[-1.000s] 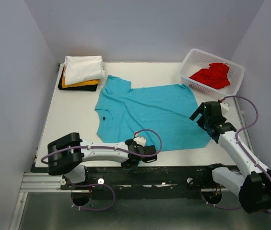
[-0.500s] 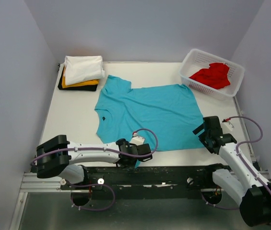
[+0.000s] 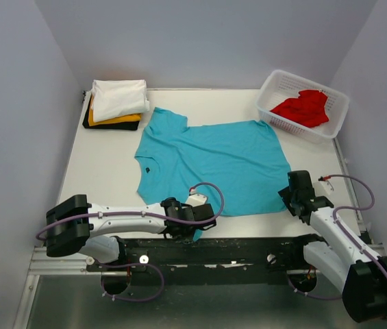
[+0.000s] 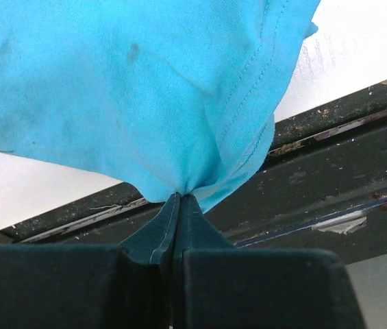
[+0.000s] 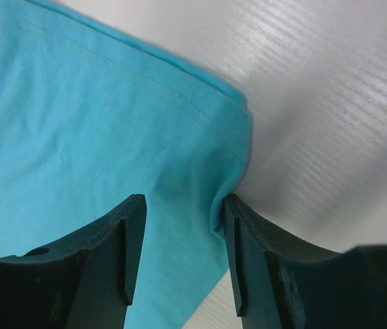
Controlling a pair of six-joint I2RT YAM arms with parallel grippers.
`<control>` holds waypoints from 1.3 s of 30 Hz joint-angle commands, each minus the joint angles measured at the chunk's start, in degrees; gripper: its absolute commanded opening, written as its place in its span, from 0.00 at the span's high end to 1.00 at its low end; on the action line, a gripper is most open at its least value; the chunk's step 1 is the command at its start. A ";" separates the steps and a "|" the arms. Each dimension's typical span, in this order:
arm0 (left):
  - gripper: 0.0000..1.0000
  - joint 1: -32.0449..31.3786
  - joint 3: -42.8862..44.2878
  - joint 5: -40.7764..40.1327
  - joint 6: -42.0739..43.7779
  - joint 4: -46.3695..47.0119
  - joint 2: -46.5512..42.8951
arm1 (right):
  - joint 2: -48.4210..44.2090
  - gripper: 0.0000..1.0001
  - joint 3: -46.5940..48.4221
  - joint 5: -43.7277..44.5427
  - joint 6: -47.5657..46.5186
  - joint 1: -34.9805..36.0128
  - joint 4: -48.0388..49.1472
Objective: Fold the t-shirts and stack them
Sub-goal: Grab the side of the flattened tshirt closest away from the robot with both arms
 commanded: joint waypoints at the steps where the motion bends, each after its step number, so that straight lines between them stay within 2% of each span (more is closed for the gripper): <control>1: 1.00 0.32 0.45 1.24 -0.49 -1.16 -1.17 | 0.63 0.49 -1.43 -0.85 1.74 -0.18 0.29; 4: 1.00 0.50 0.01 1.79 -1.44 -1.18 -1.51 | -2.31 0.68 -0.74 -0.36 1.80 -0.19 -2.22; 5: 1.00 0.62 -0.28 2.87 -1.79 -0.62 -1.61 | -3.75 0.78 -0.59 -0.71 1.83 -0.17 -3.20; 6: 1.00 0.54 -0.81 3.87 -2.05 0.19 -1.91 | -5.01 0.98 -0.50 -0.98 1.91 -0.18 -3.99; 11: 1.00 0.59 -2.44 3.87 -1.98 -0.45 -3.21 | -10.01 0.99 0.10 -1.69 1.53 -0.23 -7.33; 16: 1.00 0.61 -3.34 4.43 -0.26 -2.73 -4.64 | -12.29 0.99 4.78 -2.67 0.75 -0.18 -15.16; 20: 1.00 0.54 -5.08 5.20 0.64 -5.37 -6.65 | -14.88 0.99 6.00 -7.45 0.43 -0.18 -18.73; 26: 1.00 0.58 -7.20 8.80 2.92 -6.29 -10.17 | -17.15 0.99 11.72 -5.14 -1.31 -0.23 -26.43; 29: 1.00 0.54 -7.42 9.18 3.82 -8.09 -10.75 | -16.94 0.99 11.87 -5.54 -1.91 -0.19 -26.46; 32: 1.00 0.61 -5.33 6.26 4.43 -10.67 -10.67 | -15.29 0.99 10.36 -6.96 -3.47 -0.18 -24.08; 36: 1.00 1.01 -3.52 8.59 6.78 -5.34 -10.68 | -14.46 0.99 9.46 -6.81 -3.43 -0.18 -21.45; 39: 1.00 4.33 -1.06 8.62 9.42 -1.90 -9.67 | -14.36 0.99 8.16 -7.21 -3.61 -0.18 -18.04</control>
